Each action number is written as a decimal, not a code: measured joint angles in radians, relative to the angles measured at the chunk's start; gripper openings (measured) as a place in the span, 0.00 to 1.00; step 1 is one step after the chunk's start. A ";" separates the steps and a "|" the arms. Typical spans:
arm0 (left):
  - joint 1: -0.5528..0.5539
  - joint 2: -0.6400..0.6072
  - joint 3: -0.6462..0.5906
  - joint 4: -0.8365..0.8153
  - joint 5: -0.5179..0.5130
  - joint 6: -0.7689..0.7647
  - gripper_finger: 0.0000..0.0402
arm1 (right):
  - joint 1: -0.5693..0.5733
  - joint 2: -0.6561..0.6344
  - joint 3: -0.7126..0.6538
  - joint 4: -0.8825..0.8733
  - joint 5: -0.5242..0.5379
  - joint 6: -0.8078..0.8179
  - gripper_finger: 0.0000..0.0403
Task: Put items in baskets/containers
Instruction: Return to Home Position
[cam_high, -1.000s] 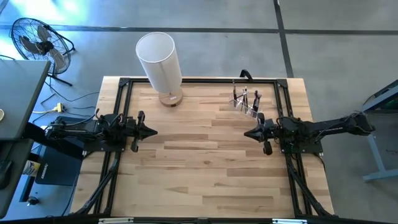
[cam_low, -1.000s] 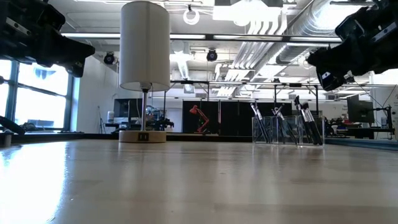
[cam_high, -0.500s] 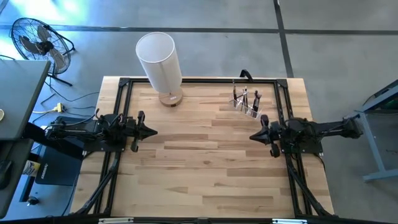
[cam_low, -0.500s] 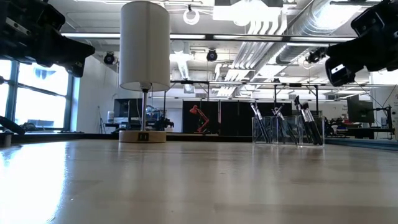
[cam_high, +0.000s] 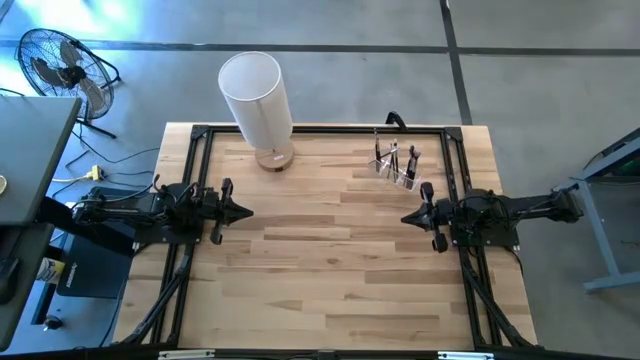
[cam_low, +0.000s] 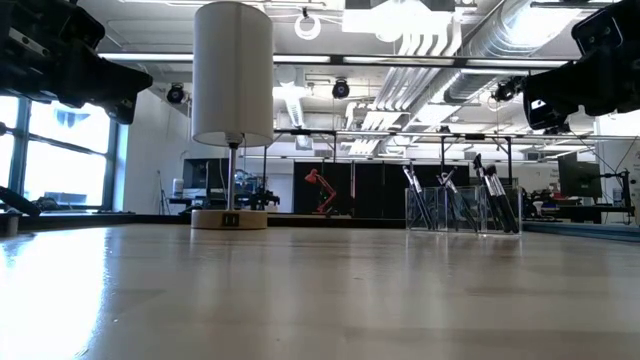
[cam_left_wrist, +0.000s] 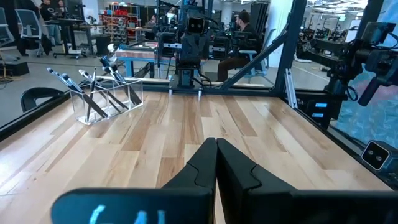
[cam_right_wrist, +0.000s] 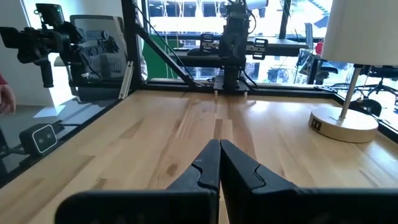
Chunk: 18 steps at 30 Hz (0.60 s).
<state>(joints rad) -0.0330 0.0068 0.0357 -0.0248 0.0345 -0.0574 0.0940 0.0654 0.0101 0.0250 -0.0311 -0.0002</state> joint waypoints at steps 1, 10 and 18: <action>0.000 0.000 0.000 0.000 0.000 0.000 0.00 | 0.000 0.000 0.000 0.000 0.000 0.000 0.00; 0.000 0.000 0.000 0.000 0.000 0.000 0.00 | 0.000 0.000 0.000 0.000 0.000 0.000 0.00; 0.000 0.000 0.000 0.000 0.000 0.000 0.00 | 0.000 0.000 0.000 0.001 0.001 0.000 0.02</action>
<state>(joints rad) -0.0330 0.0067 0.0357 -0.0250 0.0341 -0.0574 0.0940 0.0658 0.0101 0.0257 -0.0299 -0.0006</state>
